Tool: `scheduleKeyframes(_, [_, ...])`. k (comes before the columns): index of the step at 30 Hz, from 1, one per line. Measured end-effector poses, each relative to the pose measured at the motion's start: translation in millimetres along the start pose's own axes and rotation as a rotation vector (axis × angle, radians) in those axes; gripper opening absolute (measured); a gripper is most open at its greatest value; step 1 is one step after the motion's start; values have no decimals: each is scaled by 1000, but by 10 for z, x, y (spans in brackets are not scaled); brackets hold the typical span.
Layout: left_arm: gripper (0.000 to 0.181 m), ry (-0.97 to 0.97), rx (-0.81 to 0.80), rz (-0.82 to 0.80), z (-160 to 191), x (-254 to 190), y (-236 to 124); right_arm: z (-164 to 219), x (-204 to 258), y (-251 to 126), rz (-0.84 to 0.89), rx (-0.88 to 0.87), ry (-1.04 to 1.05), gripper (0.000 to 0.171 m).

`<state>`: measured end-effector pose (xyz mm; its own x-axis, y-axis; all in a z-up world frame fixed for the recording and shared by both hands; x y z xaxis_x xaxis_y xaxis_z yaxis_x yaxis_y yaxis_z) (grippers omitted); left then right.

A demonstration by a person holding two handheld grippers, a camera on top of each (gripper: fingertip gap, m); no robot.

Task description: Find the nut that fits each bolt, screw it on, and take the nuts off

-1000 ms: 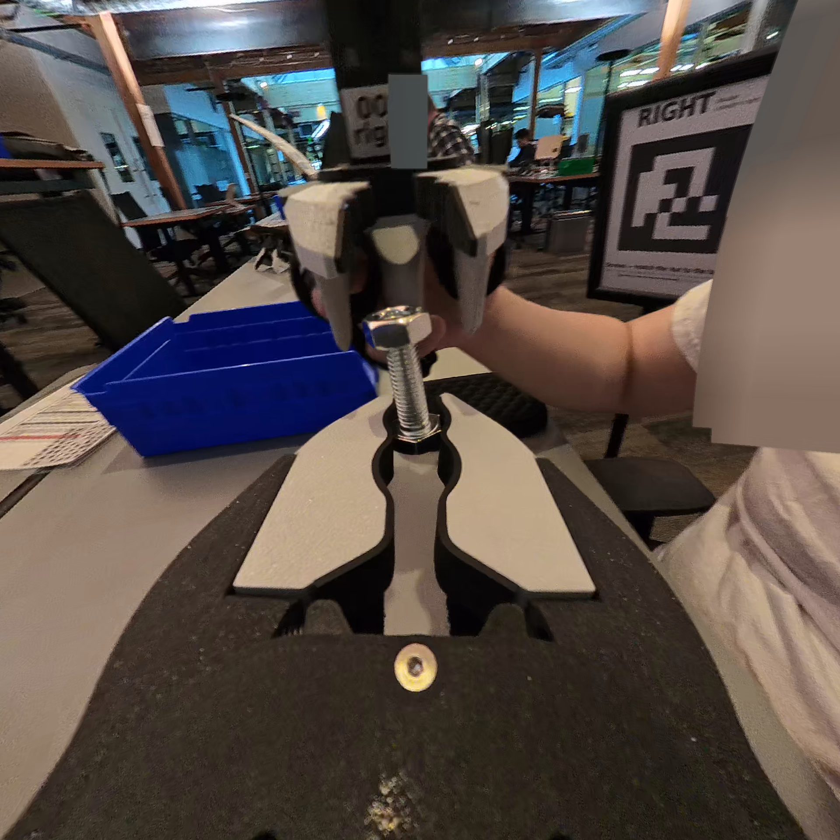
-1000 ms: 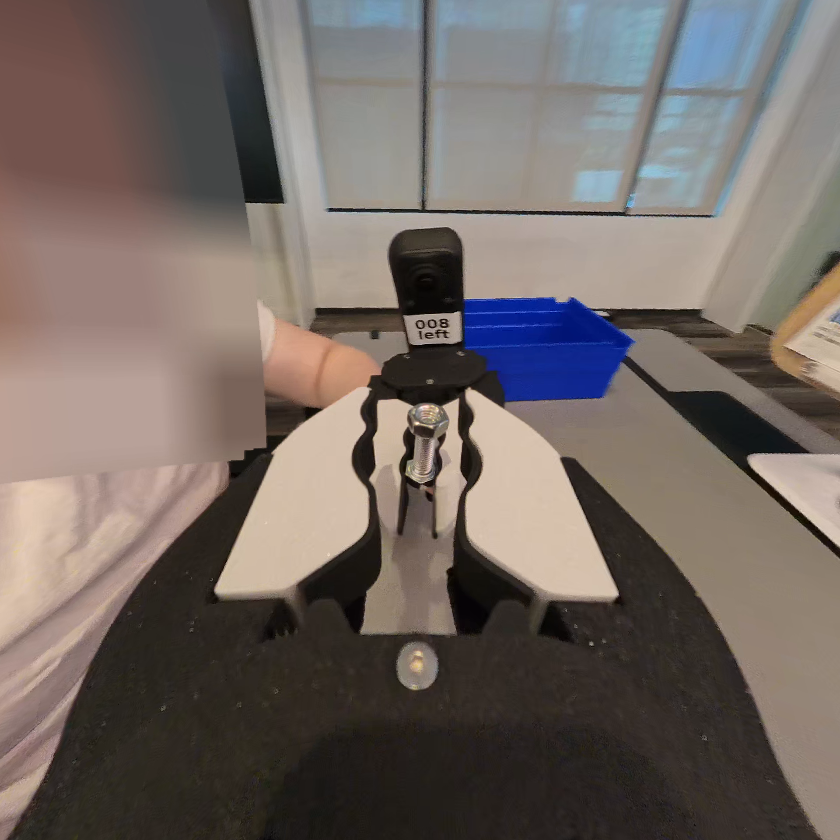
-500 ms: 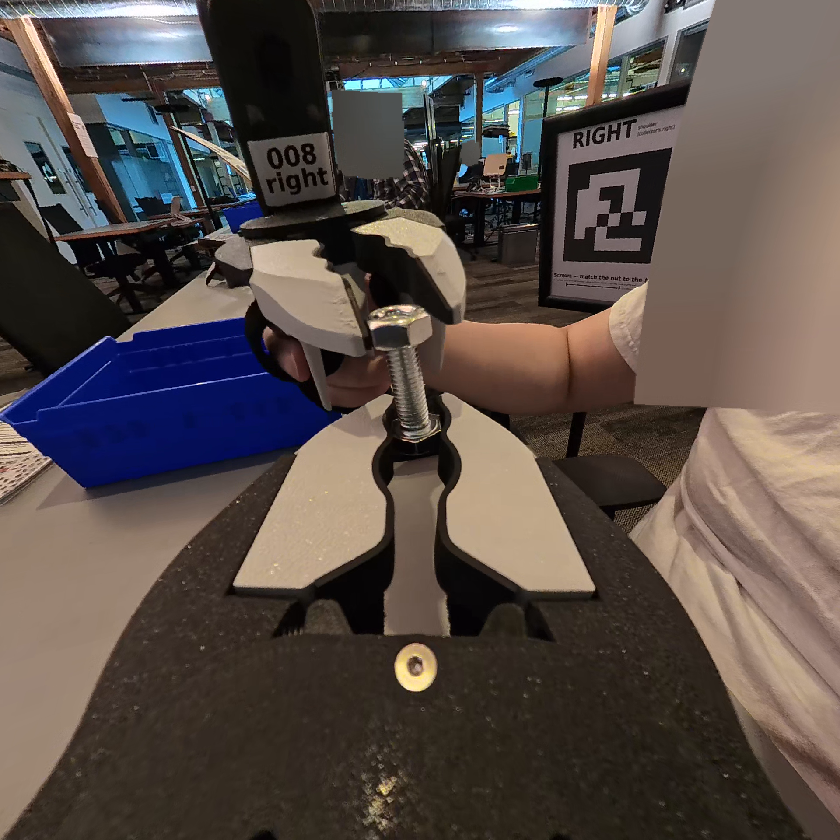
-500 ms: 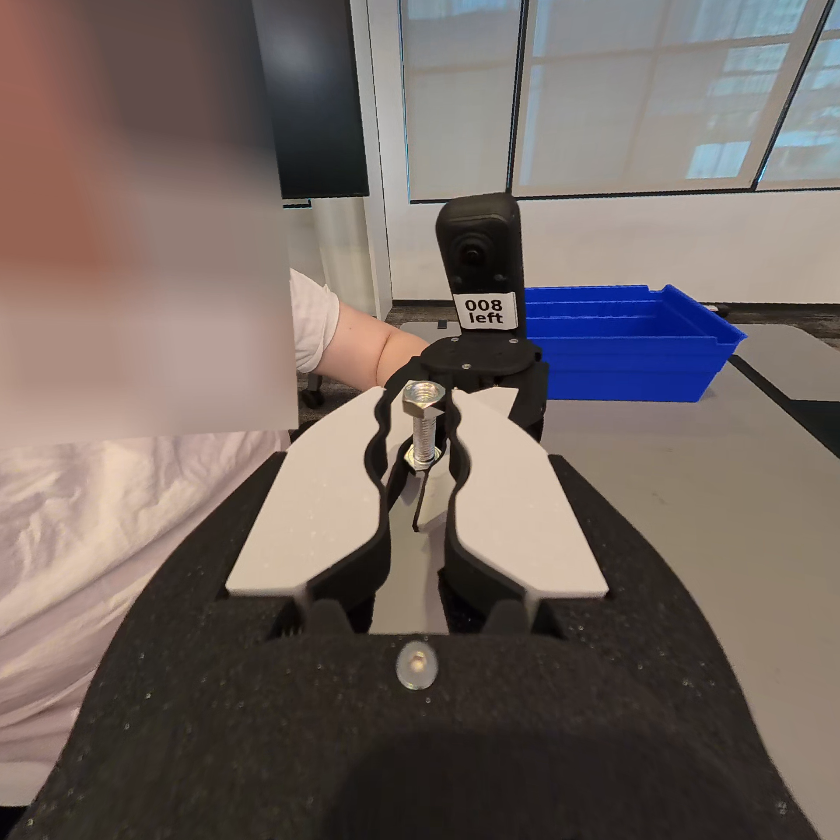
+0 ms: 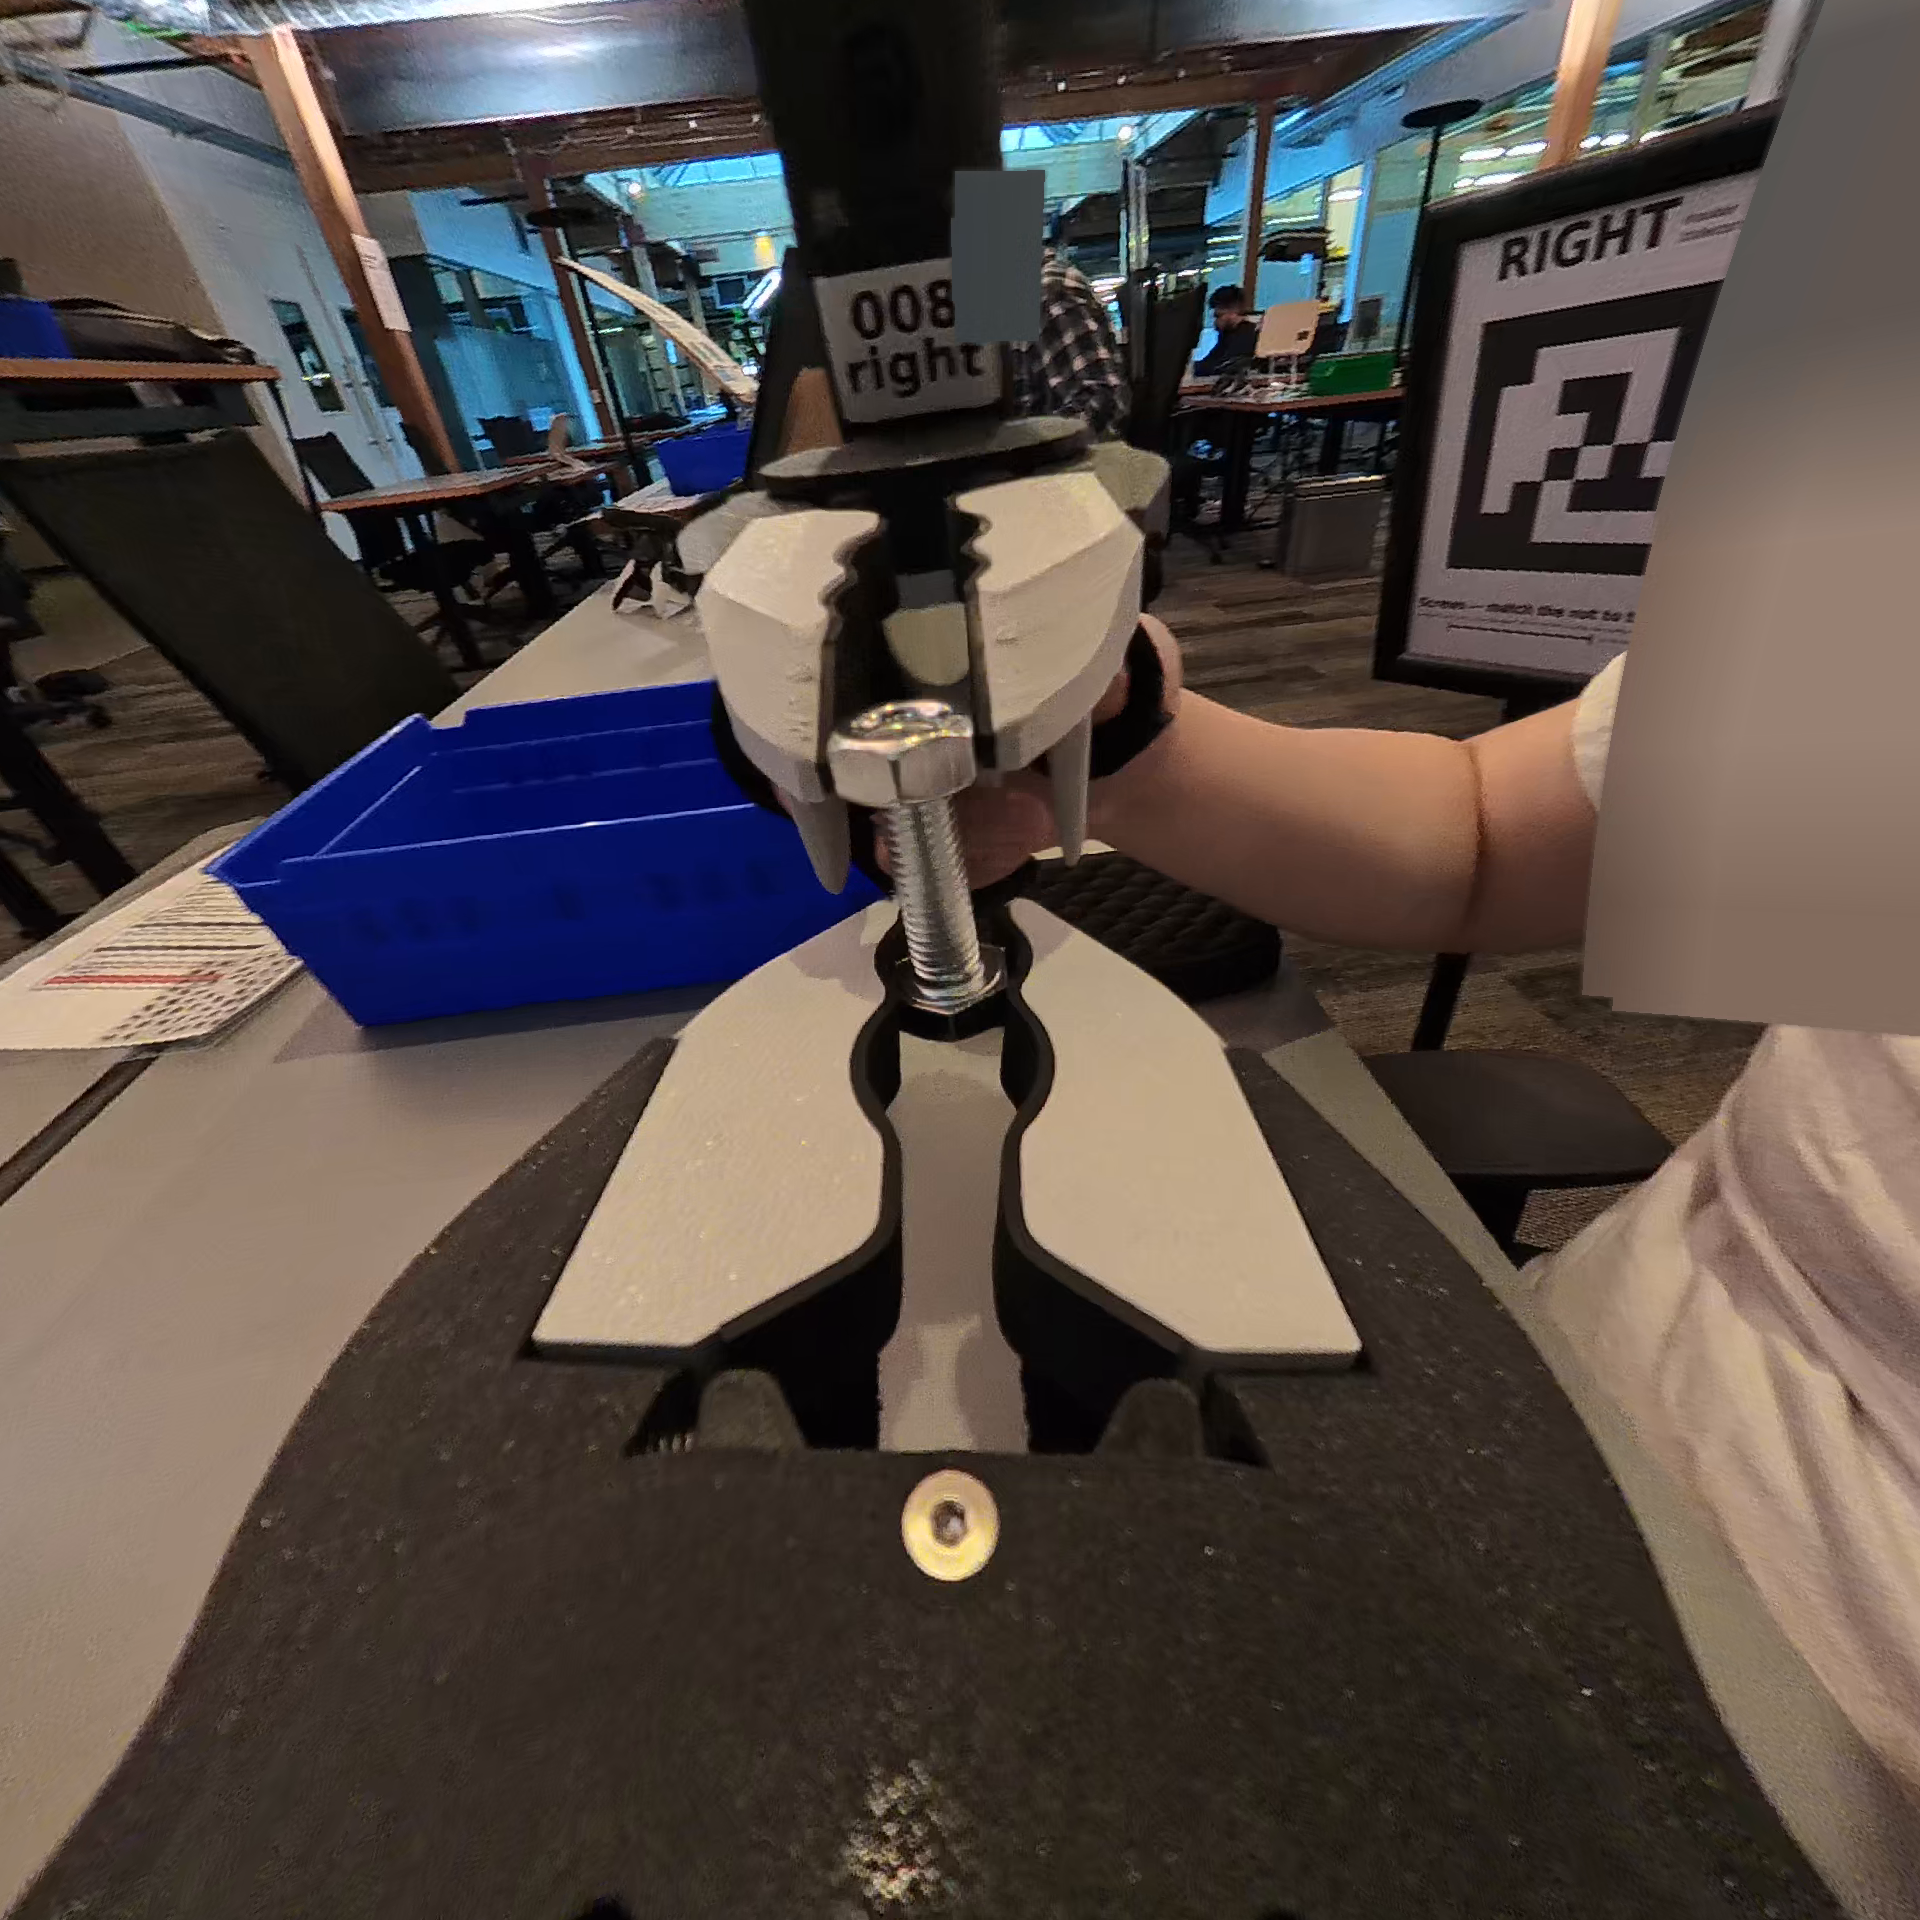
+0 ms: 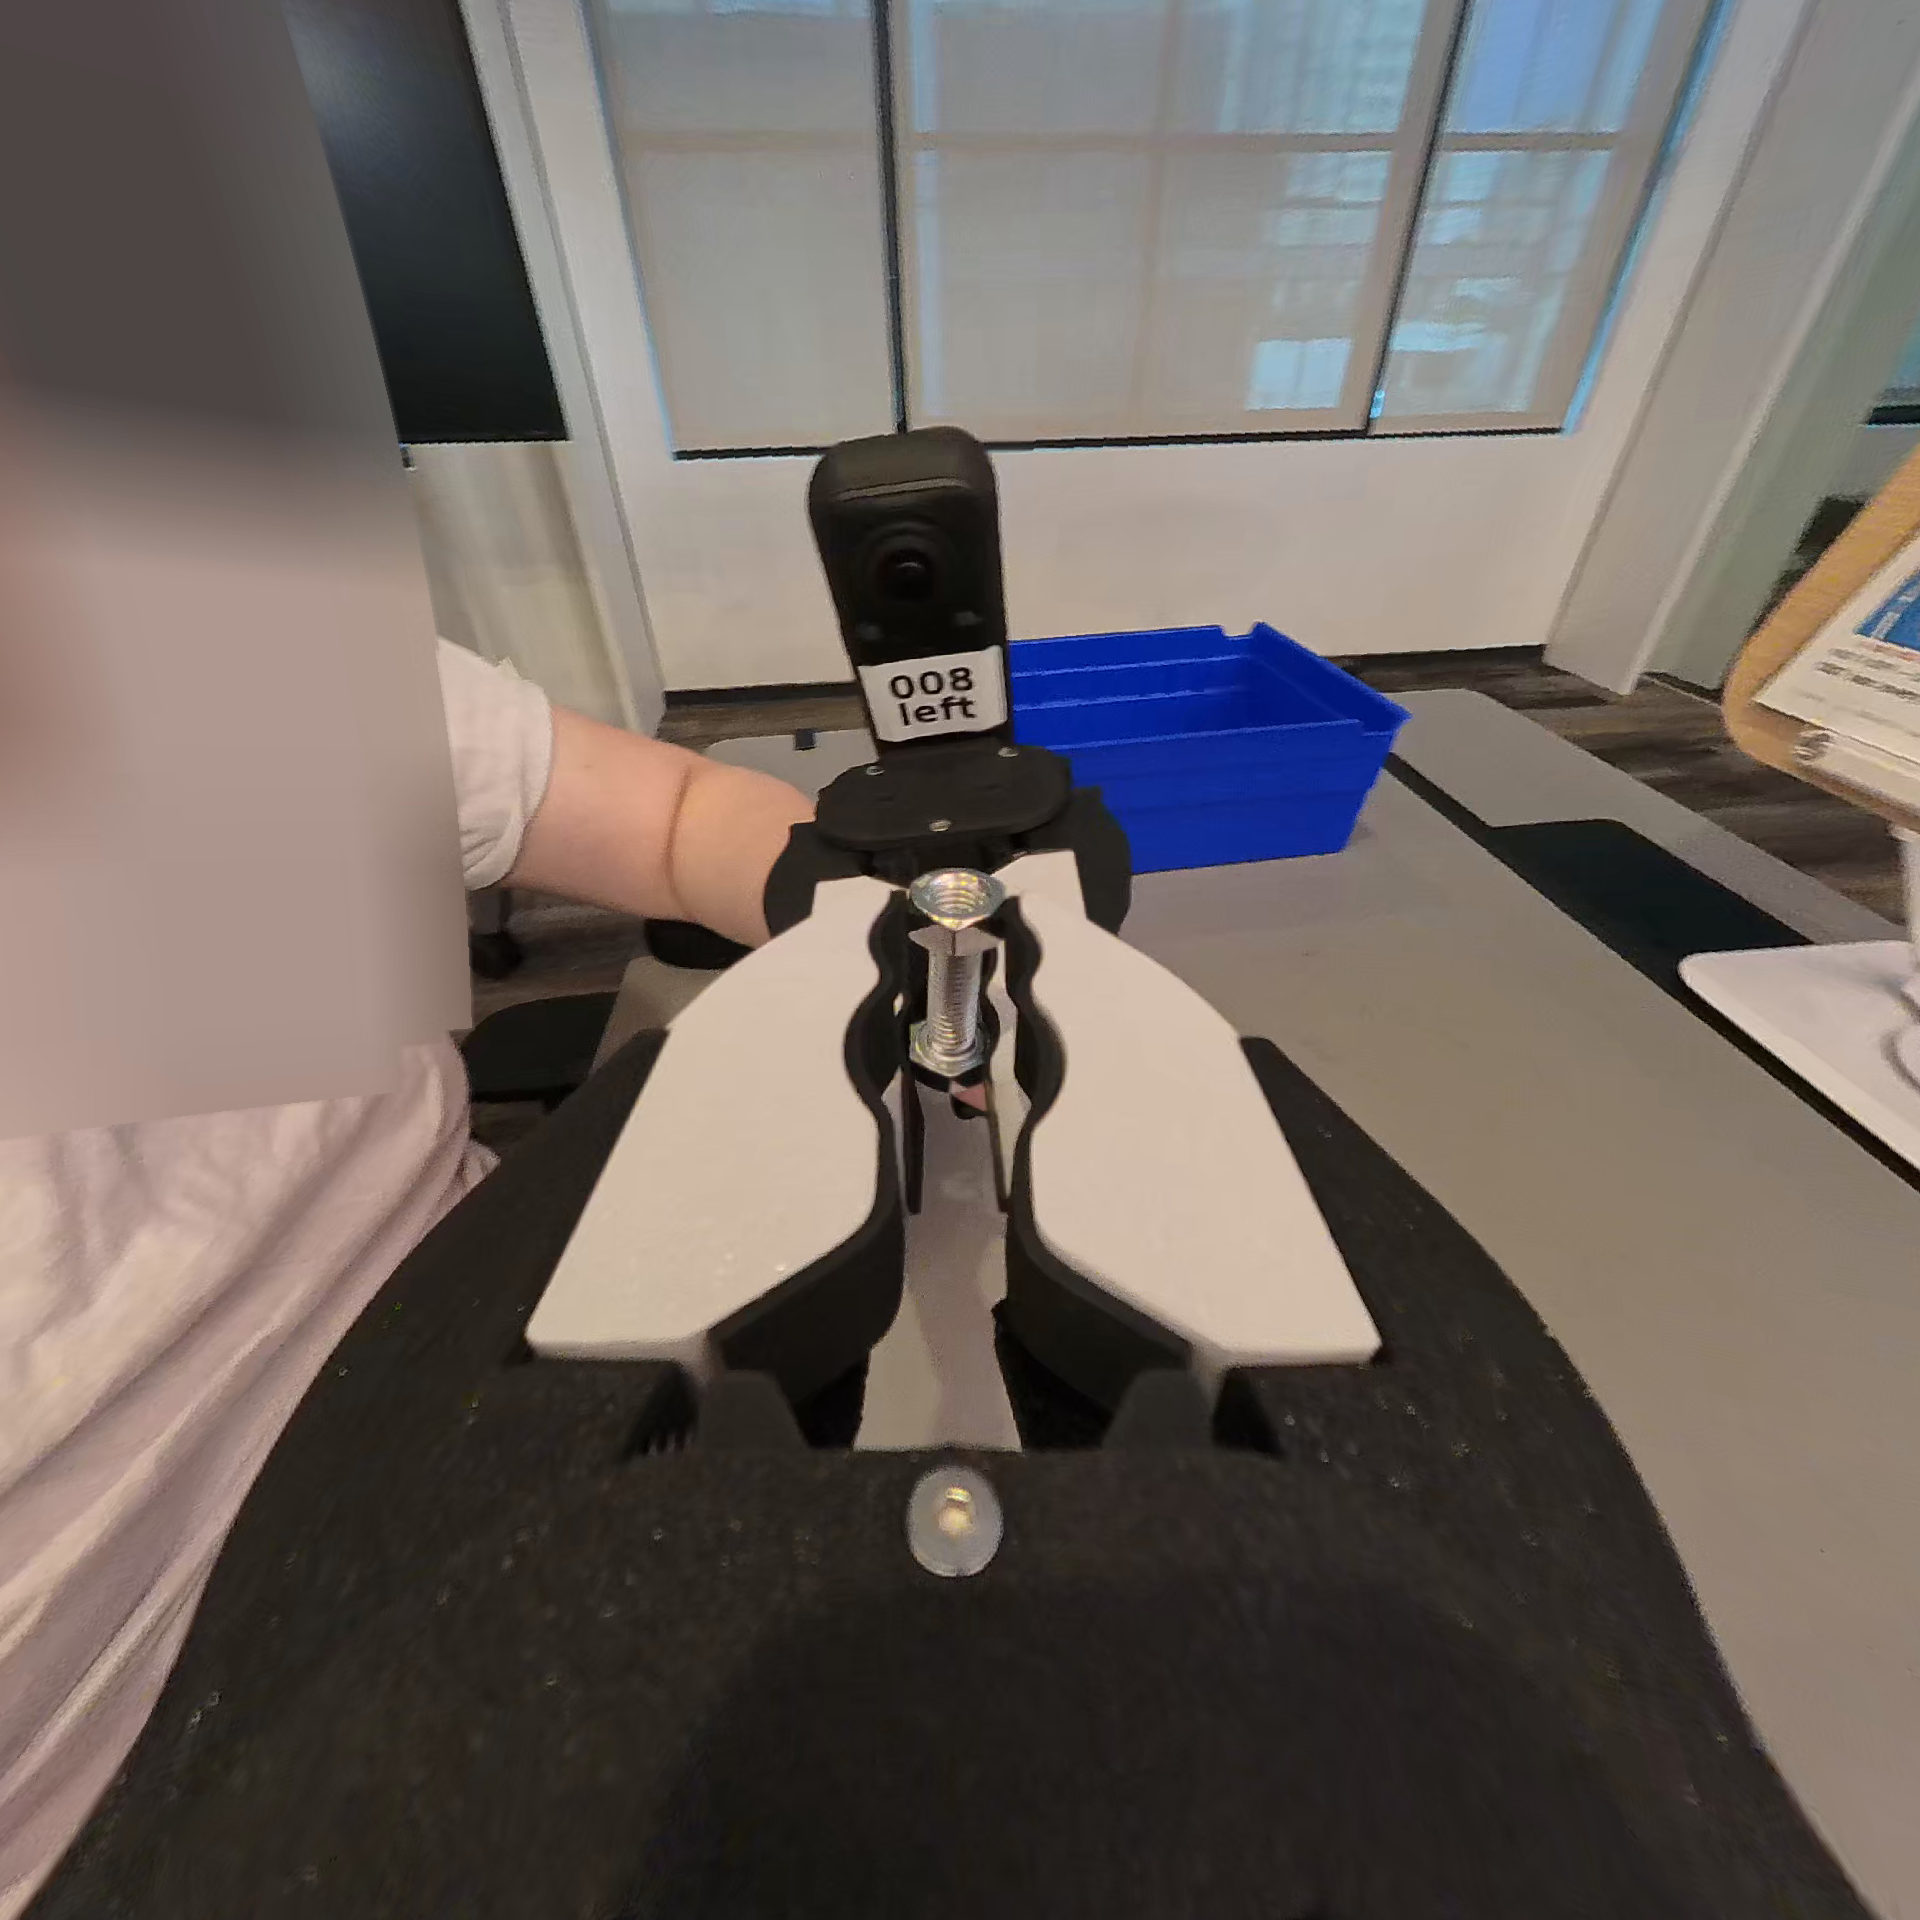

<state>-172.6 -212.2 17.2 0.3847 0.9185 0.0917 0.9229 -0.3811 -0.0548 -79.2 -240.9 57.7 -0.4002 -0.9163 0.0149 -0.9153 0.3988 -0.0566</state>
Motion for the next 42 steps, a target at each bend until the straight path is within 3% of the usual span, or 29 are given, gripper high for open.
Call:
scheduleKeyframes(18, [14,19,103,-231,56,151,-11,79,71,71,498,-26,52,17])
scheduleKeyframes(25, [14,3,89,-217,37,150,-13,74,65,61,479,-51,42,18])
scheduleKeyframes(29, [14,-2,80,-218,24,160,-25,45,65,20,477,-79,20,28])
scheduleKeyframes(42, [14,2,78,-217,27,163,-21,55,92,44,446,-54,-21,27])
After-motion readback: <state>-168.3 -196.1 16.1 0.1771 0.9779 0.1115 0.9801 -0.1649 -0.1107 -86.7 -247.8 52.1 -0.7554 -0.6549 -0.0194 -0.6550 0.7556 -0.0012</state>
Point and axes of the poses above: each gripper's, where its closed fingertips meet, y out along the fingers, z out of its underside, x = y × z across the jaws, the point moved 7 cm from there along -y, back along the fingers, and after that the axes turned 3 degrees about z, right-handed, at the moved point
